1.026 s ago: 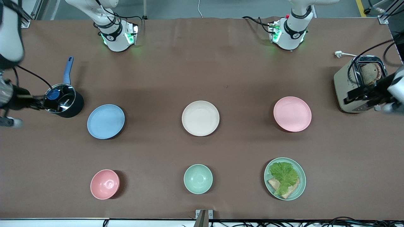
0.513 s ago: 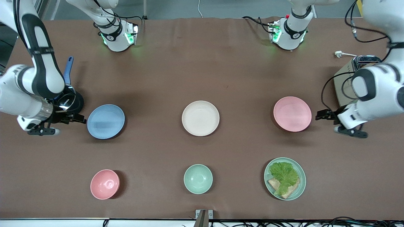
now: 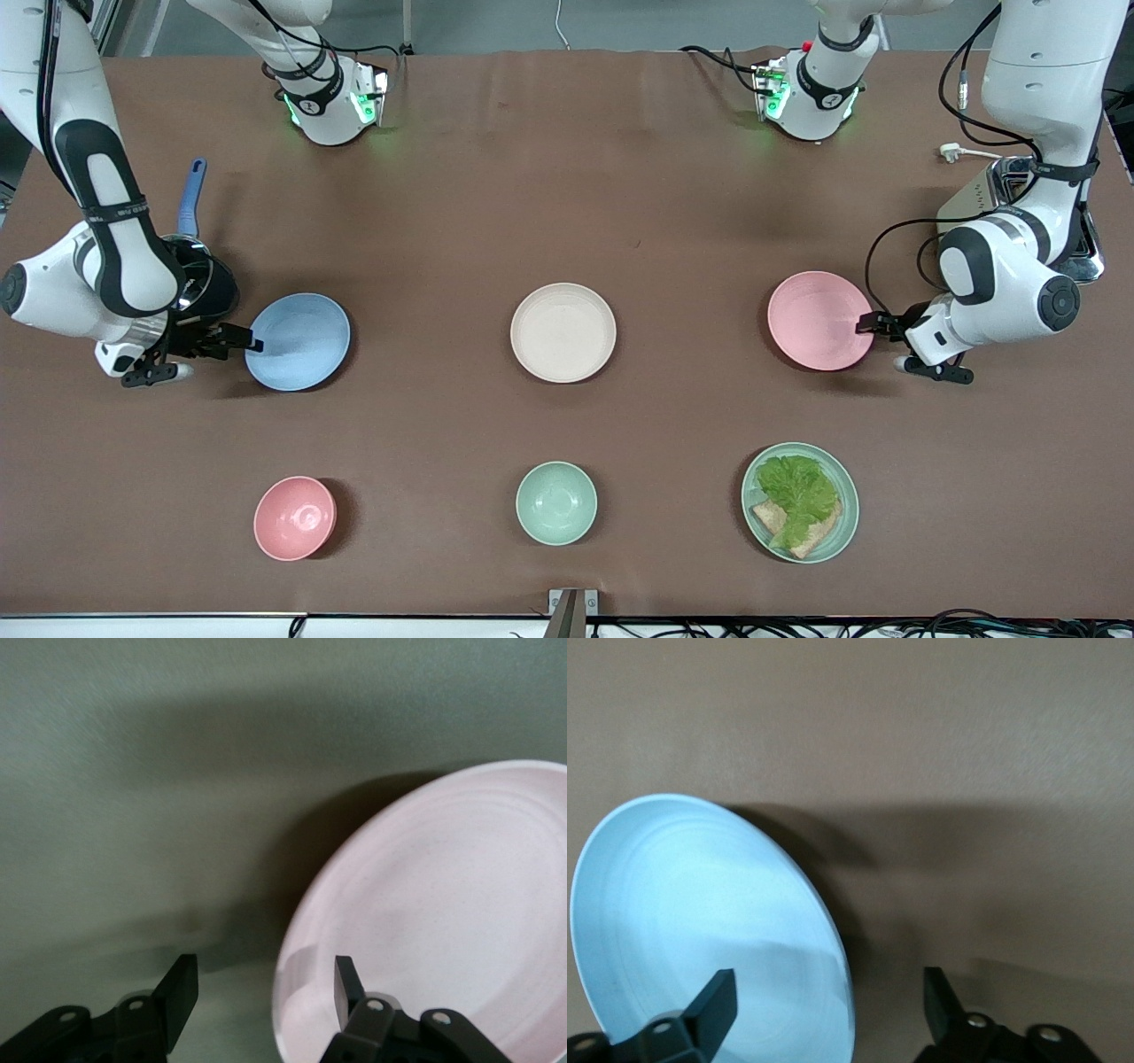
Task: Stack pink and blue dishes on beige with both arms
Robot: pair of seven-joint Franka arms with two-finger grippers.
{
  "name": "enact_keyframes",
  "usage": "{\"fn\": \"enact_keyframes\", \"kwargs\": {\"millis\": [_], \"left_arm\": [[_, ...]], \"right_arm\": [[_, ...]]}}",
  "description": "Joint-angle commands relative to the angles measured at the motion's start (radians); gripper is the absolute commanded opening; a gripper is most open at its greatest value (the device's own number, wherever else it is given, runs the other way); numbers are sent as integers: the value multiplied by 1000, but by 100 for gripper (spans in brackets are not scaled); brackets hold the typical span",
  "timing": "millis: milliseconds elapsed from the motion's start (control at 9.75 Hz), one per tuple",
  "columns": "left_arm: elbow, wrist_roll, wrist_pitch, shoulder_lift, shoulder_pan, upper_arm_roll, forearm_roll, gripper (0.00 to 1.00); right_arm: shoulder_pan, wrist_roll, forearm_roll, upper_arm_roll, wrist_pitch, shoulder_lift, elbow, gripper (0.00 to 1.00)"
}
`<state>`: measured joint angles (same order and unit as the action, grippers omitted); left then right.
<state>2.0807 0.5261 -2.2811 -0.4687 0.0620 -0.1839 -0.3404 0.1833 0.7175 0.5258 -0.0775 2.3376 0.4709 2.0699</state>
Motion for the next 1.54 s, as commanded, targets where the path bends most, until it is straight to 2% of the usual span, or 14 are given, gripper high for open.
{"fn": "enact_keyframes", "kwargs": {"millis": [0, 103, 205, 308, 513, 615, 718, 923, 1026, 1128, 1333, 1436], "left_arm": [[18, 25, -24, -22, 1, 11, -58, 16], [18, 38, -21, -16, -1, 11, -60, 0], [18, 43, -14, -4, -2, 11, -60, 0], [16, 43, -6, 19, 1, 11, -60, 0], [-17, 32, 119, 120, 6, 18, -60, 0], [-51, 25, 199, 174, 10, 26, -60, 0], [-72, 8, 236, 206, 7, 68, -60, 0], [-106, -186, 241, 245, 4, 214, -63, 0], [-137, -315, 239, 231, 4, 316, -63, 0], [-171, -434, 235, 208, 15, 386, -62, 1], [-247, -614, 189, 95, 21, 544, -52, 0], [-248, -680, 51, 21, 25, 608, -37, 0]], "right_arm": [[-1, 28, 59, 7, 63, -28, 85, 73], [-1, 28, 62, 7, 62, -25, 87, 57], [2, 16, 63, 7, 52, -24, 88, 13], [8, 13, 85, 7, 45, -24, 84, 1], [10, -62, 89, 1, -50, -26, 44, 1], [2, -82, 89, -28, -129, -28, 7, 1], [-1, -99, 89, -53, -199, -31, -46, 1], [-10, -203, 57, -76, -341, -46, -164, 1], [-11, -269, -7, -74, -425, -46, -247, 1], [-24, -367, -65, -73, -533, -49, -330, 1], [-86, -508, -95, -68, -586, -87, -367, 1], [-135, -591, -134, -65, -586, -103, -367, 1]]}}
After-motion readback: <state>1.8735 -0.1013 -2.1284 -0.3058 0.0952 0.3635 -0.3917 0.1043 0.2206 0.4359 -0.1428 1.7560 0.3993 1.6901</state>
